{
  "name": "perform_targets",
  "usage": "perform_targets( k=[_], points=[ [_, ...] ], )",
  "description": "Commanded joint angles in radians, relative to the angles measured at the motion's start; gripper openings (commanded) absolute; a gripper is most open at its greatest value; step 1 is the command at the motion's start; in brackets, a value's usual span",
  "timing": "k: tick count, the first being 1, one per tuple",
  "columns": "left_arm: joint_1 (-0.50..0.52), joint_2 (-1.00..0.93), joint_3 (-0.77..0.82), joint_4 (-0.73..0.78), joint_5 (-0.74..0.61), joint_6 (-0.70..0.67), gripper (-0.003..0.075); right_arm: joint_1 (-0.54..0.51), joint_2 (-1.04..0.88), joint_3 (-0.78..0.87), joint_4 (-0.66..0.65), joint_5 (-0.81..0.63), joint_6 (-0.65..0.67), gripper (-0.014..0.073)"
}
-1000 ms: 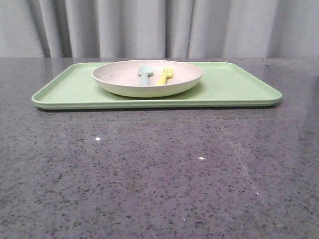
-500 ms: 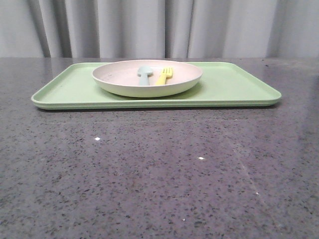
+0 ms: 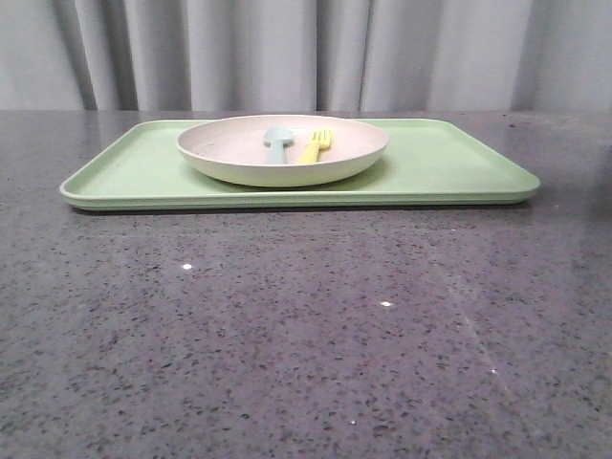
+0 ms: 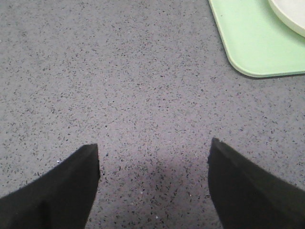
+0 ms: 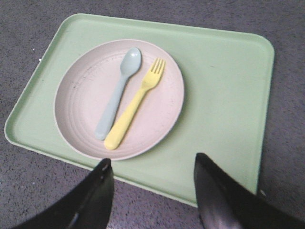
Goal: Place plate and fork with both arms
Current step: 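Move the right gripper above the yellow fork on the plate, then lower the right gripper and grasp the yellow fork handle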
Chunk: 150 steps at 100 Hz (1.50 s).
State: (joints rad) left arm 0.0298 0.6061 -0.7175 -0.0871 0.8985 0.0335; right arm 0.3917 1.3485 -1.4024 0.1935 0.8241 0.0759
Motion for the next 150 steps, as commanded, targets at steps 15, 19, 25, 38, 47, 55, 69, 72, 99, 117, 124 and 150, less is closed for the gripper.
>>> perform_targets(
  k=[15, 19, 25, 38, 47, 55, 69, 72, 99, 117, 124, 150],
  points=[
    [0.001, 0.0, -0.026, -0.005, -0.064, -0.007, 0.0472, 0.12, 0.206, -0.219, -0.193, -0.038, 0.195, 0.0393],
    [0.001, 0.0, -0.026, -0.005, -0.064, -0.007, 0.0472, 0.137, 0.238, -0.246, -0.218, -0.03, 0.228, 0.0393],
    [0.001, 0.0, -0.026, -0.005, -0.064, -0.007, 0.0472, 0.164, 0.288, -0.296, -0.266, -0.003, 0.276, 0.0393],
    [0.001, 0.0, -0.026, -0.005, -0.064, -0.007, 0.0472, 0.208, 0.394, -0.391, -0.413, 0.083, 0.411, 0.0393],
    [0.001, 0.0, -0.026, -0.005, -0.064, -0.007, 0.0472, 0.232, 0.445, -0.436, -0.478, 0.106, 0.476, 0.0393],
    [0.001, 0.0, -0.026, -0.005, -0.064, -0.007, 0.0472, 0.242, 0.482, -0.469, -0.484, 0.118, 0.485, 0.0393],
    [0.001, 0.0, -0.026, -0.005, -0.064, -0.007, 0.0472, 0.245, 0.53, -0.492, -0.484, 0.118, 0.521, 0.0393],
    [0.001, 0.0, -0.026, -0.005, -0.064, -0.007, 0.0472, 0.245, 0.54, -0.492, -0.484, 0.117, 0.528, 0.0393],
    [0.001, 0.0, -0.026, -0.005, -0.064, -0.007, 0.0472, 0.245, 0.581, -0.491, -0.485, 0.114, 0.543, 0.0393],
    [0.001, 0.0, -0.026, -0.005, -0.064, -0.007, 0.0472, 0.245, 0.612, -0.491, -0.485, 0.104, 0.562, 0.0393],
    [0.001, 0.0, -0.026, -0.005, -0.064, -0.007, 0.0472, 0.245, 0.626, -0.491, -0.485, 0.105, 0.562, 0.0393],
    [0.001, 0.0, -0.026, -0.005, -0.064, -0.007, 0.0472, 0.245, 0.641, -0.491, -0.481, 0.1, 0.58, 0.0393]
  ],
)
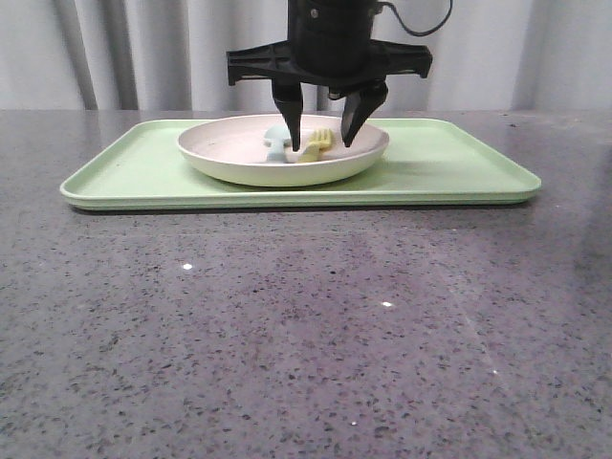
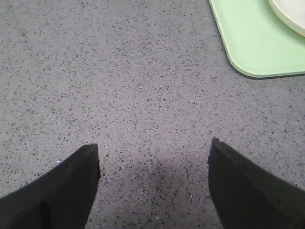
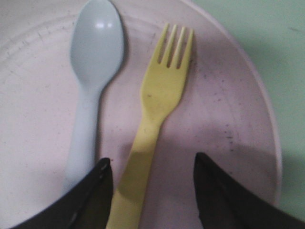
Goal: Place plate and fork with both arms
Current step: 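Lower the right gripper and grasp the yellow fork handle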
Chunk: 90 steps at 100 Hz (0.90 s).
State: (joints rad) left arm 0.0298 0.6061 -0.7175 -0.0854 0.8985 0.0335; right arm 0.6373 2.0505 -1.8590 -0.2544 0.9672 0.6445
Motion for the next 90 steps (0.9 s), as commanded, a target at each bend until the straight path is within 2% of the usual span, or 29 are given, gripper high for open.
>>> perform_targets(
  k=[1, 80, 90],
  points=[
    [0.001, 0.0, -0.026, -0.007, -0.064, -0.007, 0.0472, 0.0, -0.061, -0.035, -0.033, -0.044, 0.011, 0.0393],
    [0.001, 0.0, -0.026, -0.007, -0.064, -0.007, 0.0472, 0.0, -0.02, -0.035, -0.023, -0.046, 0.031, 0.0393],
    [0.001, 0.0, -0.026, -0.007, -0.064, -0.007, 0.0472, 0.0, -0.02, -0.035, -0.023, -0.042, 0.031, 0.0337]
  ],
)
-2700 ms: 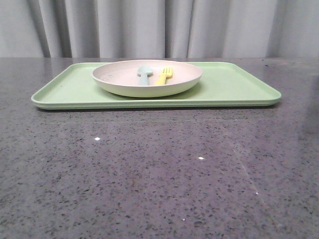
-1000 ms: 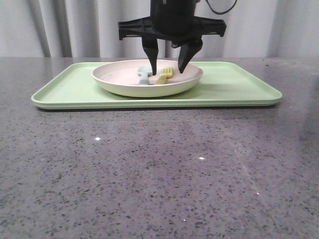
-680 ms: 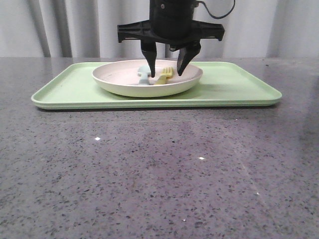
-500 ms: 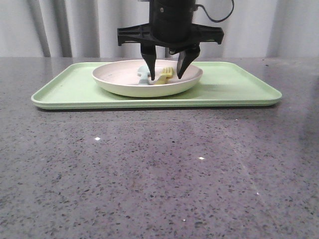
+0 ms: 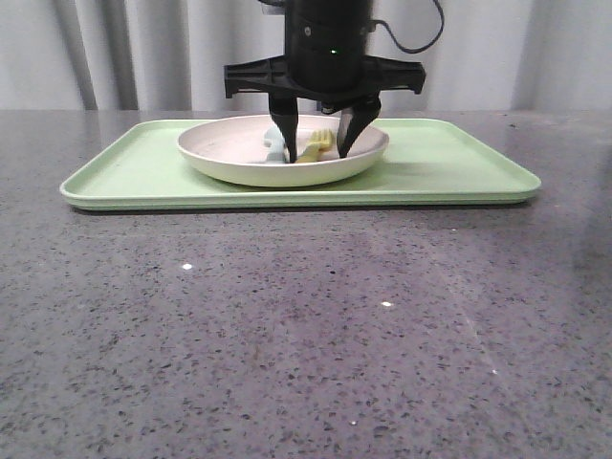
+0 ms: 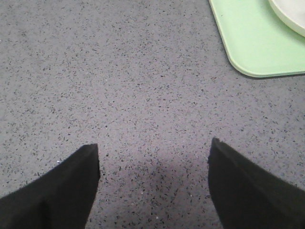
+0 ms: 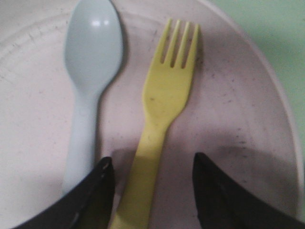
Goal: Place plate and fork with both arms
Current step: 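Lower the right gripper and grasp the yellow fork handle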
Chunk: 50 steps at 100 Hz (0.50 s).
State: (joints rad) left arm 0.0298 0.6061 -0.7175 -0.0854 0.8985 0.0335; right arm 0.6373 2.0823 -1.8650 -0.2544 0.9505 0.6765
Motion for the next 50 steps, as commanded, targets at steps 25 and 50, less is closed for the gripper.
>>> perform_targets(
  k=[25, 50],
  points=[
    [0.001, 0.0, -0.026, -0.007, -0.064, -0.007, 0.0472, 0.0, -0.052, -0.029, -0.023, -0.019, -0.001, 0.0118],
    [0.001, 0.0, -0.026, -0.007, -0.064, -0.007, 0.0472, 0.0, -0.052, -0.029, -0.023, -0.014, -0.001, -0.0039]
  ],
)
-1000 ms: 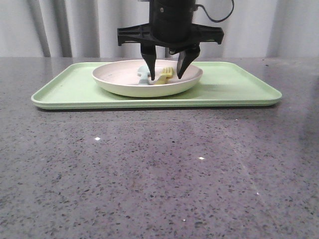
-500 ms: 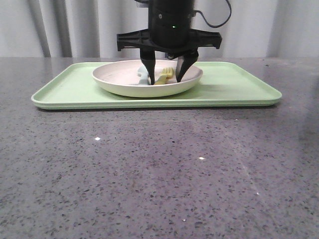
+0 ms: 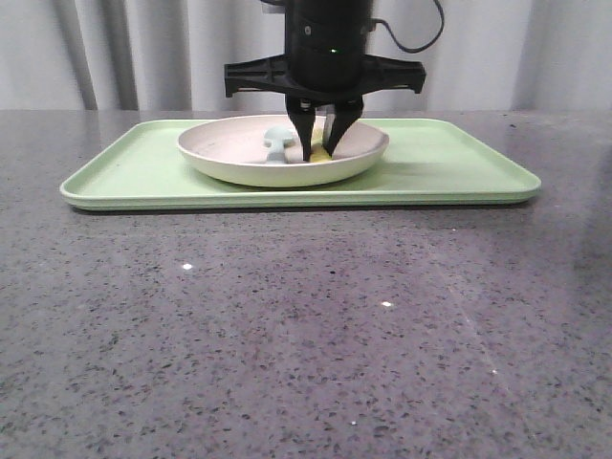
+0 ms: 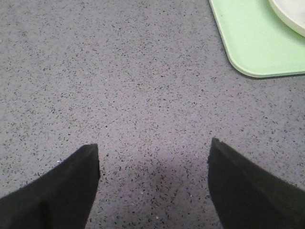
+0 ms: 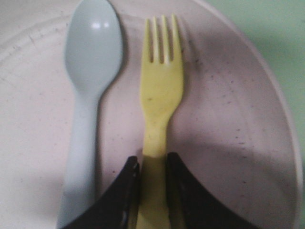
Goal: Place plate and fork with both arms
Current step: 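Lower the right gripper and grasp the yellow fork handle, then lift the fork with the right gripper and carry it beside the plate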
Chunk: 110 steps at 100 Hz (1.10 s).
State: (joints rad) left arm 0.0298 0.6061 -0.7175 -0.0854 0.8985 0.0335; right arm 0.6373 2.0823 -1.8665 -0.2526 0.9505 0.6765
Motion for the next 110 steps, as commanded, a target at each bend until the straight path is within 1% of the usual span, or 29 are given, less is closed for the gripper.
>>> perform_targets(
  k=[1, 38, 58, 95, 110],
  points=[
    [0.001, 0.0, -0.026, -0.007, -0.064, -0.007, 0.0472, 0.0, -0.052, -0.027, -0.024, -0.013, -0.001, -0.0041],
    [0.001, 0.0, -0.026, -0.007, -0.064, -0.007, 0.0472, -0.001, -0.09, -0.029, -0.024, -0.002, -0.001, -0.0048],
    [0.001, 0.0, -0.026, -0.007, -0.064, -0.007, 0.0472, -0.001, -0.14, -0.029, -0.065, 0.009, -0.001, -0.0048],
    [0.001, 0.0, -0.026, -0.007, -0.064, -0.007, 0.0472, -0.026, -0.206, -0.029, -0.155, 0.137, -0.009, -0.0048],
    [0.001, 0.0, -0.026, -0.007, -0.064, -0.007, 0.0472, -0.047, -0.214, -0.028, -0.159, 0.163, -0.03, -0.0048]
  ],
)
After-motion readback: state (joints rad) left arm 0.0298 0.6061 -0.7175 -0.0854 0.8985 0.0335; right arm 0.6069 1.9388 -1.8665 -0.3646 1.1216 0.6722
